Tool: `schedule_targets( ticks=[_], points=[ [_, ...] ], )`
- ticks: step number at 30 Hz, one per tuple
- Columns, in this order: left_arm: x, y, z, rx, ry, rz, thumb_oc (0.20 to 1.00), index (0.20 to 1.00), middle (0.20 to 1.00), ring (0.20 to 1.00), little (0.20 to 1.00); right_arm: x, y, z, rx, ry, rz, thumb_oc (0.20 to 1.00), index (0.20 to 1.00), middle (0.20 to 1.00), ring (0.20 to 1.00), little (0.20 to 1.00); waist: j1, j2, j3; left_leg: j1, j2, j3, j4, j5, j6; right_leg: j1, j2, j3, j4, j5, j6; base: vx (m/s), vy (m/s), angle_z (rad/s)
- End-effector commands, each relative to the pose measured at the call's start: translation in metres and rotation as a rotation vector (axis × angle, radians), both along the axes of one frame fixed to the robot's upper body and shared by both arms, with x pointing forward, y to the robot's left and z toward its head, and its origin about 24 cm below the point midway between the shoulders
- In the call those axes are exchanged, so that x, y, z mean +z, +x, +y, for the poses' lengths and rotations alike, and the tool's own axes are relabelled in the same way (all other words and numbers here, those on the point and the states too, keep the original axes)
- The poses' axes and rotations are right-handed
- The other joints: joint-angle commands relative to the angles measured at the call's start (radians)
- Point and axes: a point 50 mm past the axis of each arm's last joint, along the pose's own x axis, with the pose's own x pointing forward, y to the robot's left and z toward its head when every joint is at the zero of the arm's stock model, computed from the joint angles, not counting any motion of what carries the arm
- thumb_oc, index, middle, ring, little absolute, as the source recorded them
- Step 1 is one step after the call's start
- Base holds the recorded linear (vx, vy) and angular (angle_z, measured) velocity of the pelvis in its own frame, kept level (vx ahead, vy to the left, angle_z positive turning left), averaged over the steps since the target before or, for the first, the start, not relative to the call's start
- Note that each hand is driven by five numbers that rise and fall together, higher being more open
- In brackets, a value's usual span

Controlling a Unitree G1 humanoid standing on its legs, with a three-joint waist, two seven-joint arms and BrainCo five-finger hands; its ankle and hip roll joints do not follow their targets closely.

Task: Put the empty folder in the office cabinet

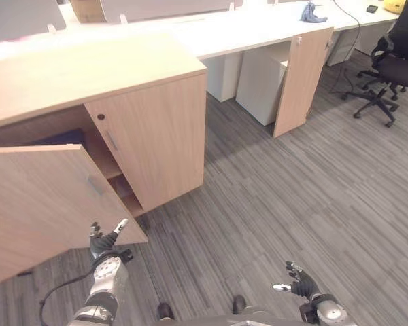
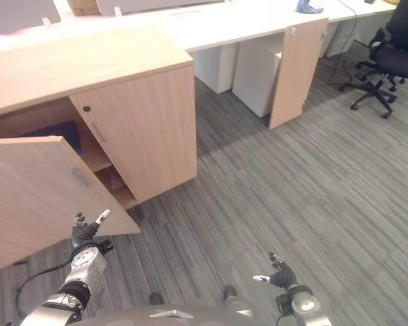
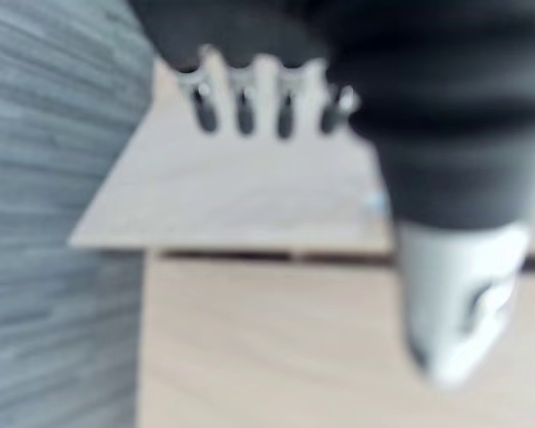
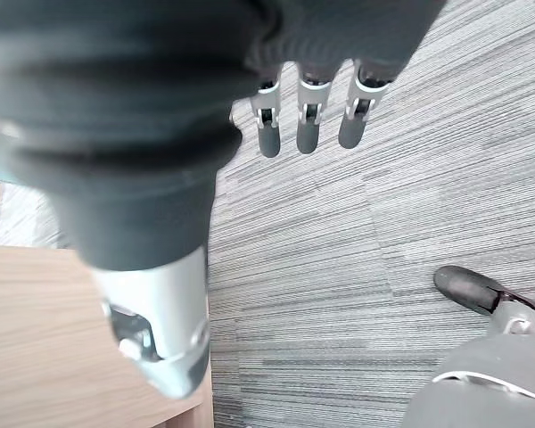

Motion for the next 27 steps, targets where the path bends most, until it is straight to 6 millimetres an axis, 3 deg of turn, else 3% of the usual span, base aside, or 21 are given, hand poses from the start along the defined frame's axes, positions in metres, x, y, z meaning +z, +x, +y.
schedule_targets(
  ticks=[1, 5, 9, 14, 15, 17, 19, 23, 27],
  points=[
    [0.020, 0.019, 0.027, -0.026, 0.052, -0.024, 1.000, 1.000, 1.000, 1.000, 1.000, 0.020, 0.037, -0.019, 0.034, -0.078, -0.125, 1.000, 1.000, 1.000, 1.000, 1.000, 0.003, 0.026, 0.067, 0.052, -0.001, 0.010, 0.002, -0.129, -0.010, -0.027, -0.032, -0.005, 0.012, -0.030, 0.050, 0.00, 0.062, -0.01],
    [0.006, 0.009, 0.021, -0.112, 0.028, 0.068, 1.000, 1.000, 1.000, 1.000, 1.000, 0.019, 0.037, -0.018, 0.061, -0.087, -0.109, 1.000, 1.000, 1.000, 1.000, 1.000, 0.012, 0.035, 0.066, 0.054, -0.013, -0.002, 0.002, -0.137, -0.003, -0.019, -0.040, -0.014, 0.011, -0.033, 0.052, -0.02, 0.071, 0.00],
    [-0.024, -0.016, -0.011, -0.262, -0.080, 0.192, 1.000, 1.000, 1.000, 1.000, 1.000, 0.016, 0.039, -0.009, 0.108, -0.086, -0.091, 1.000, 1.000, 1.000, 1.000, 1.000, 0.049, 0.037, 0.067, 0.051, -0.047, -0.044, 0.004, -0.156, 0.026, -0.015, -0.060, -0.024, 0.035, -0.040, 0.062, -0.04, 0.132, 0.02],
    [-0.045, -0.042, -0.031, -0.325, -0.155, 0.302, 1.000, 1.000, 1.000, 1.000, 1.000, 0.015, 0.042, 0.004, 0.100, -0.079, -0.117, 1.000, 1.000, 1.000, 1.000, 1.000, 0.081, 0.033, 0.081, 0.034, -0.073, -0.077, 0.014, -0.168, 0.066, -0.046, -0.094, -0.028, 0.145, -0.063, 0.069, -0.06, 0.072, 0.17],
    [-0.053, -0.055, -0.038, -0.380, -0.163, 0.353, 1.000, 1.000, 1.000, 1.000, 1.000, 0.015, 0.046, 0.011, 0.084, -0.070, -0.132, 1.000, 1.000, 1.000, 1.000, 1.000, 0.099, 0.034, 0.095, 0.026, -0.079, -0.089, 0.022, -0.171, 0.084, -0.081, -0.127, -0.043, 0.231, -0.041, 0.072, -0.05, 0.032, 0.14],
    [-0.058, -0.063, -0.043, -0.413, -0.164, 0.385, 1.000, 1.000, 1.000, 1.000, 1.000, 0.015, 0.049, 0.014, 0.076, -0.068, -0.145, 1.000, 1.000, 1.000, 1.000, 1.000, 0.107, 0.037, 0.106, 0.024, -0.083, -0.100, 0.022, -0.174, 0.095, -0.102, -0.133, -0.040, 0.273, -0.031, 0.073, -0.10, 0.016, 0.57],
    [-0.072, -0.091, -0.051, -0.422, -0.203, 0.500, 1.000, 1.000, 1.000, 1.000, 1.000, 0.017, 0.056, 0.018, 0.044, -0.065, -0.175, 1.000, 1.000, 1.000, 1.000, 1.000, 0.103, 0.040, 0.124, 0.032, -0.104, -0.154, 0.011, -0.189, 0.117, -0.133, -0.052, 0.006, 0.289, -0.063, 0.066, -0.08, -0.018, 0.77],
    [-0.082, -0.116, -0.051, -0.345, -0.248, 0.617, 1.000, 1.000, 1.000, 1.000, 1.000, 0.014, 0.056, 0.024, 0.087, -0.088, -0.177, 1.000, 1.000, 1.000, 1.000, 1.000, 0.119, 0.034, 0.106, 0.019, -0.118, -0.184, 0.001, -0.180, 0.110, -0.104, 0.010, 0.011, 0.201, -0.084, 0.045, 0.00, -0.047, 0.97],
    [-0.087, -0.131, -0.054, -0.376, -0.245, 0.669, 1.000, 1.000, 1.000, 1.000, 1.000, 0.012, 0.056, 0.026, 0.084, -0.094, -0.177, 1.000, 1.000, 1.000, 1.000, 1.000, 0.129, 0.020, 0.082, 0.014, -0.142, -0.226, 0.001, -0.184, 0.113, -0.081, 0.059, 0.049, 0.137, -0.085, 0.021, 0.06, -0.063, 0.58]
  ],
)
